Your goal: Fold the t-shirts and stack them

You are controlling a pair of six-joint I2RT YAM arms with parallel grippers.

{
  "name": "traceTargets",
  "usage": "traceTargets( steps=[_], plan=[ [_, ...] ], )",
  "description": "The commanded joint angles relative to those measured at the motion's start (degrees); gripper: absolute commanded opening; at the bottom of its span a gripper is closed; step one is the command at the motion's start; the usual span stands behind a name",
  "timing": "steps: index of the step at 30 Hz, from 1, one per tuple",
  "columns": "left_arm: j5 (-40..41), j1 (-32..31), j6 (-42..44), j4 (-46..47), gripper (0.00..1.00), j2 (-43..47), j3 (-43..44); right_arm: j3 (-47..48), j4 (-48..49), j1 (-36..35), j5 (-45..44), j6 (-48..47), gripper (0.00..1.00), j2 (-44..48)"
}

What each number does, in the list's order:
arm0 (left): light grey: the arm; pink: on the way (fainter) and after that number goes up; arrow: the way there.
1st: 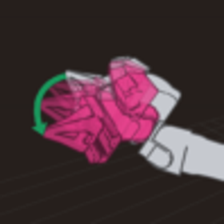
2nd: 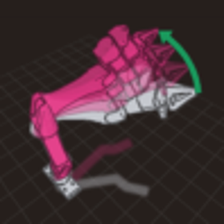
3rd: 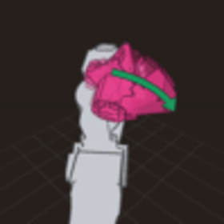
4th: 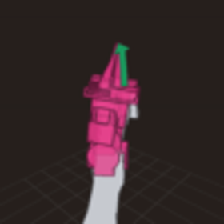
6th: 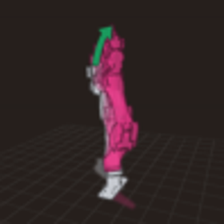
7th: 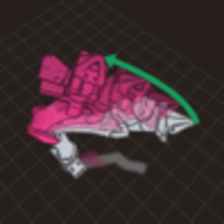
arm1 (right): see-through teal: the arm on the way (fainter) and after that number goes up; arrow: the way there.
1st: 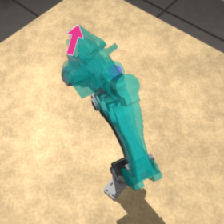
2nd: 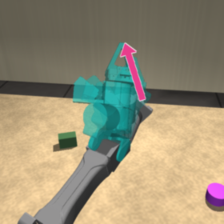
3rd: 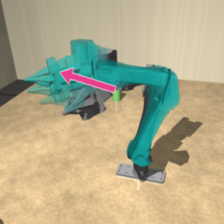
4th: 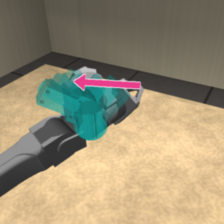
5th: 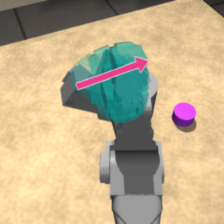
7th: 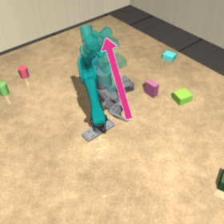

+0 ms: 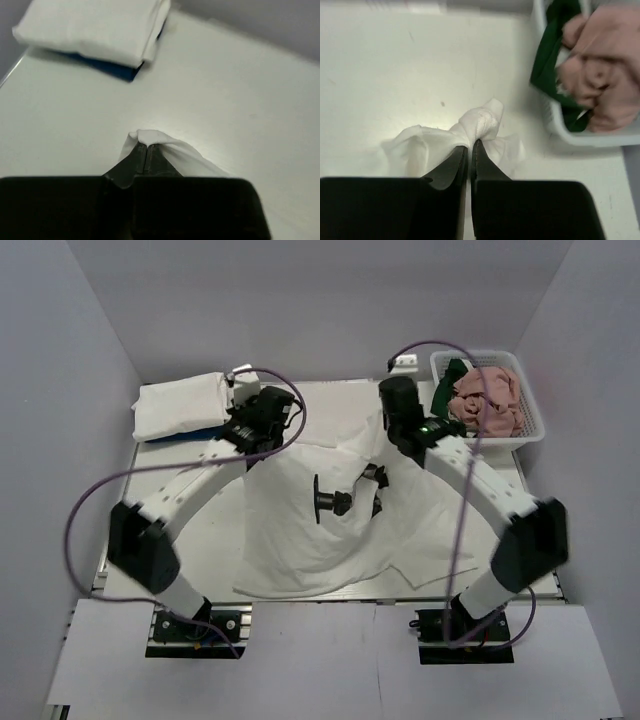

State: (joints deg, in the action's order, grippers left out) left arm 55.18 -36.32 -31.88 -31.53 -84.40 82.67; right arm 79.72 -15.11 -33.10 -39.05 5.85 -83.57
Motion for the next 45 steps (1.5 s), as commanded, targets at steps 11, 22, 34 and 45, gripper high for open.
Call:
traceTargets(
  steps=[11,22,34,45],
  plan=[
    [-15.4,12.4,-1.5,-6.5,1.00,-23.3,14.0,6.5,-7.3,5.3,12.2,9.0,0.90,-16.7],
    [-35.0,11.6,-0.3,7.7,1.00,-3.3,-17.1,-22.5,-4.0,7.8,17.6,24.5,0.90,-2.0],
    [-47.1,11.1,-5.1,14.7,1.00,2.3,-38.6,-48.2,-0.8,9.6,33.0,33.6,0.90,10.2],
    [-27.2,11.6,-15.5,-6.1,1.00,5.4,-41.5,-53.9,-14.8,7.3,54.9,28.8,0.90,19.8]
  ],
)
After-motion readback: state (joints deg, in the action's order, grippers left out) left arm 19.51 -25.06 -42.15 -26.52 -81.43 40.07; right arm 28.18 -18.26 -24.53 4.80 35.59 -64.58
